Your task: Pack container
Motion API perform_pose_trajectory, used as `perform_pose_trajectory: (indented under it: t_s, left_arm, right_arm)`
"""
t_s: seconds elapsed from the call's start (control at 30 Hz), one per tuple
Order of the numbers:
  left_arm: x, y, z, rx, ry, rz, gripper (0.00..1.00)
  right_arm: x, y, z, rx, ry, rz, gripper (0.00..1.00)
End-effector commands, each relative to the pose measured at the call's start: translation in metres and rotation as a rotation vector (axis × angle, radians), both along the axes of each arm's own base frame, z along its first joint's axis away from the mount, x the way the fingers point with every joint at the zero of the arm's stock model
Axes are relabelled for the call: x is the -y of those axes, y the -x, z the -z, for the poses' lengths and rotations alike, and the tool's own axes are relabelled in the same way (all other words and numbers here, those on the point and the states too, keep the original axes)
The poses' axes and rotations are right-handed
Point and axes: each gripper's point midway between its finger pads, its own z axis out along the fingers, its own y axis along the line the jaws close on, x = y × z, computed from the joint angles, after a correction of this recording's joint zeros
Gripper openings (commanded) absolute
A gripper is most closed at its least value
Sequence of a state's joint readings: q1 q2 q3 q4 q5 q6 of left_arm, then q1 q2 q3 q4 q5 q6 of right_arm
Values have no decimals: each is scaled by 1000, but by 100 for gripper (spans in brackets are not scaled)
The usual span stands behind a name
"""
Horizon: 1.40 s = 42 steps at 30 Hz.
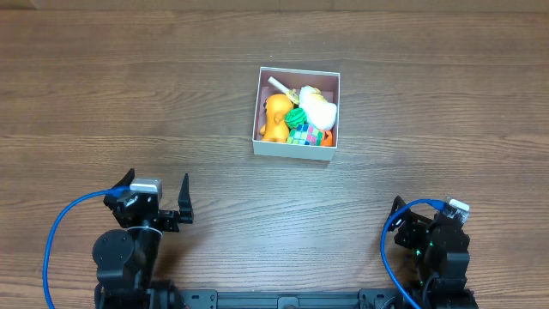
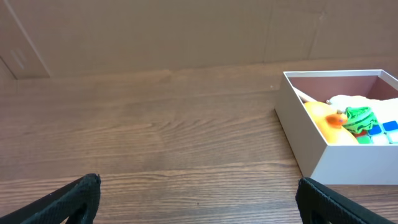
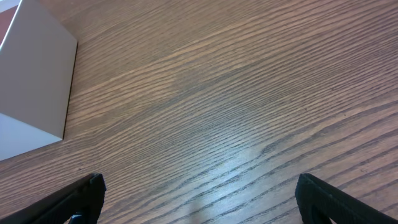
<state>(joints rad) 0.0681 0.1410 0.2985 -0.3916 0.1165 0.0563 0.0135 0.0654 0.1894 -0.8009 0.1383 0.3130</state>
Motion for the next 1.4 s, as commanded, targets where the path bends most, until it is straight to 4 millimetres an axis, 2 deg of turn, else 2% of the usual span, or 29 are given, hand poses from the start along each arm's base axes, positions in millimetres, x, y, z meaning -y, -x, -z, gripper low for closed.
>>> perform_pose_trajectory:
  t_s: [0.0,0.6,0.8,1.37]
  left_arm:
    - [-4,2,1,27,-30,-13,100]
    - [-1,0,27,45,-27,1,100]
    - [-2,-2,51,-3,-23,2,100]
    - [-2,-3,50,4,-25,-1,100]
  right_arm:
    - [3,-1,-1,13,12,9,100]
    - [3,-1,-1,13,11,10,100]
    - [3,-1,-1,13,12,9,100]
    - [3,-1,-1,13,12,9,100]
